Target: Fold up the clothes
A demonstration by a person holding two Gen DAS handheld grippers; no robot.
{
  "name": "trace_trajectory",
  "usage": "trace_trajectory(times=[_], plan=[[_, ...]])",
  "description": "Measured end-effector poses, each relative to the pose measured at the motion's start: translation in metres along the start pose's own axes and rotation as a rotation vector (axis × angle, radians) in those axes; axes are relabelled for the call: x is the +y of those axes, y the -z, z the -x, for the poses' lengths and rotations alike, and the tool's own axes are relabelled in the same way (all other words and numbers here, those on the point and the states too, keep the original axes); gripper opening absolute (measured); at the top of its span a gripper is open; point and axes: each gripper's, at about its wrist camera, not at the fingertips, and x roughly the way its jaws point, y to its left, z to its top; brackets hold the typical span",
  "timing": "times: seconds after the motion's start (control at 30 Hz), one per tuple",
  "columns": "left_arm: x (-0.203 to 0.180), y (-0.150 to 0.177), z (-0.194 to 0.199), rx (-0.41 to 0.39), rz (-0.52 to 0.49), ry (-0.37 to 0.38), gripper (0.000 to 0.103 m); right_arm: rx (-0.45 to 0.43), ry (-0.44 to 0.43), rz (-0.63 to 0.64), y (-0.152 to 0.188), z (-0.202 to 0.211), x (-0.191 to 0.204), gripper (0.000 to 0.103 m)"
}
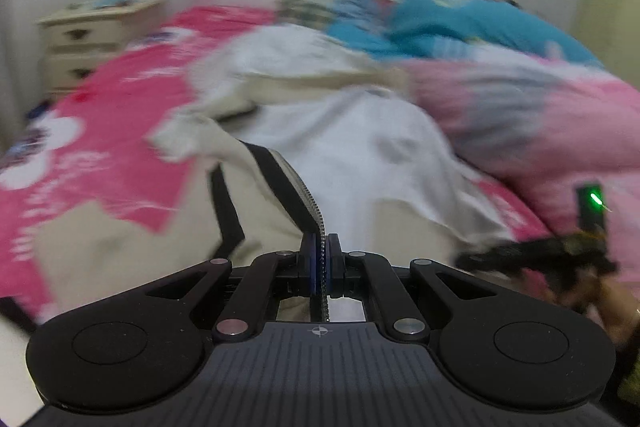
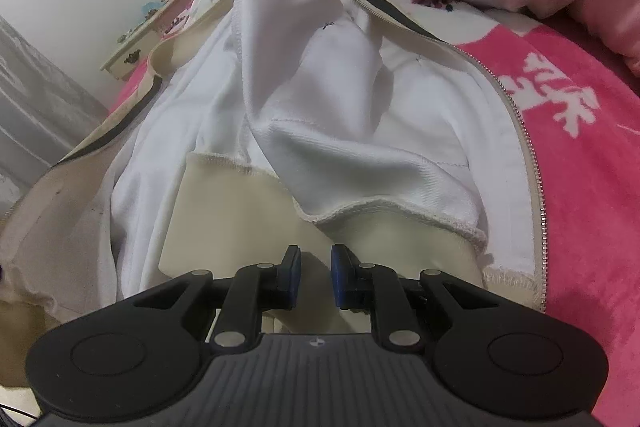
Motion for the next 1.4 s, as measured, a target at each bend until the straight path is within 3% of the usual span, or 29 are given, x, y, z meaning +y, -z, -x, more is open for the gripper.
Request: trace_trajectory(times=[0.17,0.23,0.3,0.43,0.53,0.7,0.8,0.87,0.93,0.97,1.07,1.17,1.27,1.33,1.4], plan=[[-0.039,0.036,-0.066,0.145,-0.126,0.044,0.003,-0.003,-0.009,-0.008,0.0,-0.002,0.001,0.017],[-0.05,0.054,-0.086,0.208,-0.196,0.019,0.011,-0.002,-0.014,-0.01,-0.001,-0.002,0.0,0.017],[-0.052,0.067,-0.088,0.215,-0.233,0.004,0.018,-0.001,-0.02,-0.011,-0.001,-0.003,-0.001,0.017],[-0.045,0.073,-0.063,0.197,-0.23,0.064,0.038,0.001,-0.031,-0.015,-0.003,-0.005,-0.003,0.017],[-0.038,0.073,-0.045,0.178,-0.165,0.104,0.048,0.001,-0.034,-0.013,-0.003,-0.006,-0.004,0.018],[-0.017,0.069,-0.021,0.11,0.074,0.195,0.054,-0.004,-0.029,-0.012,-0.002,-0.004,-0.003,0.018],[-0.007,0.064,-0.023,0.078,0.204,0.225,0.054,-0.072,0.007,-0.005,-0.004,0.011,0.005,0.022],[-0.004,0.062,-0.024,0.055,0.248,0.235,0.054,-0.218,-0.013,0.063,-0.001,0.042,0.021,0.025],[-0.003,0.061,-0.021,0.036,0.253,0.244,0.054,-0.242,-0.147,0.069,-0.002,0.059,0.033,0.042],[-0.003,0.06,-0.019,0.027,0.254,0.249,0.054,-0.243,-0.223,0.066,-0.003,0.067,0.039,0.056],[0.008,0.059,-0.006,-0.007,0.284,0.241,0.054,-0.044,-0.355,0.037,-0.001,0.047,0.059,0.064],[0.032,0.061,0.013,-0.046,0.348,0.202,0.054,0.134,-0.361,0.016,0.011,0.007,0.075,0.064],[0.061,0.067,0.033,-0.073,0.413,0.106,0.054,0.268,-0.337,-0.001,0.021,-0.031,0.082,0.062],[0.081,0.072,0.041,-0.076,0.461,0.034,0.054,0.321,-0.351,-0.023,0.027,-0.049,0.081,0.048],[0.102,0.076,0.047,-0.075,0.517,-0.044,0.054,0.329,-0.362,-0.002,0.027,-0.05,0.083,0.022]])
